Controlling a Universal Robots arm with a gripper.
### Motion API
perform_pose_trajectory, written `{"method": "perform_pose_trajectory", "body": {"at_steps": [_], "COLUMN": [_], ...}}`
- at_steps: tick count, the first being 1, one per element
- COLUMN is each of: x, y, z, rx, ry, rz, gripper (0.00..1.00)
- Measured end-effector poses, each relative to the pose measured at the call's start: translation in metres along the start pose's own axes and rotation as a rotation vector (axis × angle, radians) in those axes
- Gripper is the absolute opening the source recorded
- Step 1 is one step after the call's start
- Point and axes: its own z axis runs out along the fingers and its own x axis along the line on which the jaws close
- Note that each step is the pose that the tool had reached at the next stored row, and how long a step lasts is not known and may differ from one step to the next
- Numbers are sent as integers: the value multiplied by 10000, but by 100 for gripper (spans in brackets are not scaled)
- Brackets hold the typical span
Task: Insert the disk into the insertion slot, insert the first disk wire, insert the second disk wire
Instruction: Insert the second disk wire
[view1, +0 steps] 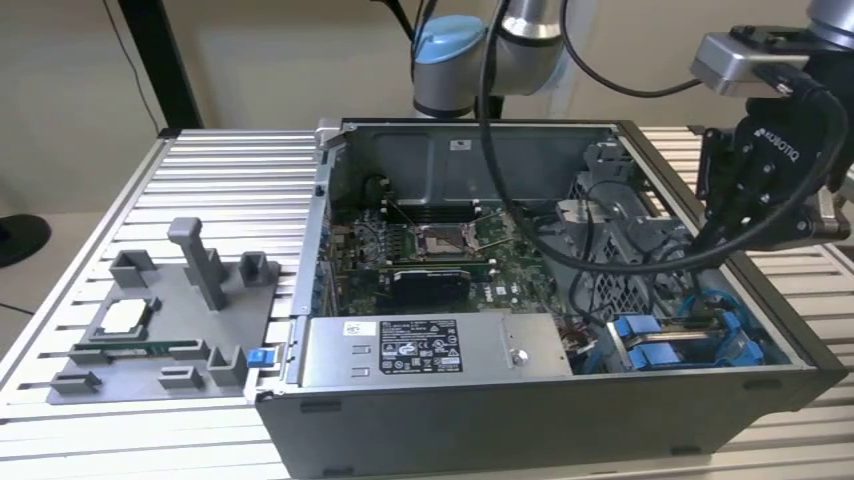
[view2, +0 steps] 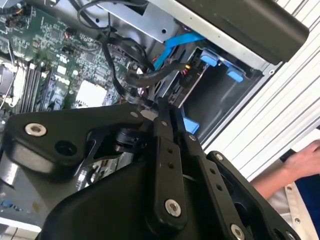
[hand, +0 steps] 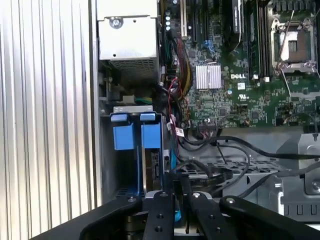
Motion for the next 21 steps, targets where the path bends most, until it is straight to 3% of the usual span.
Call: {"method": "perform_pose_trajectory", "body": {"at_steps": [3, 9, 18, 21], "x": [5, 16, 47, 102], "y": [72, 231, 278, 286], "z": [6, 46, 129, 145], "rx": [367, 777, 1155, 1207], "ry": [-25, -52, -77, -97], "rz": [1, 4, 6, 5], "gripper": [0, 0, 0, 0]}}
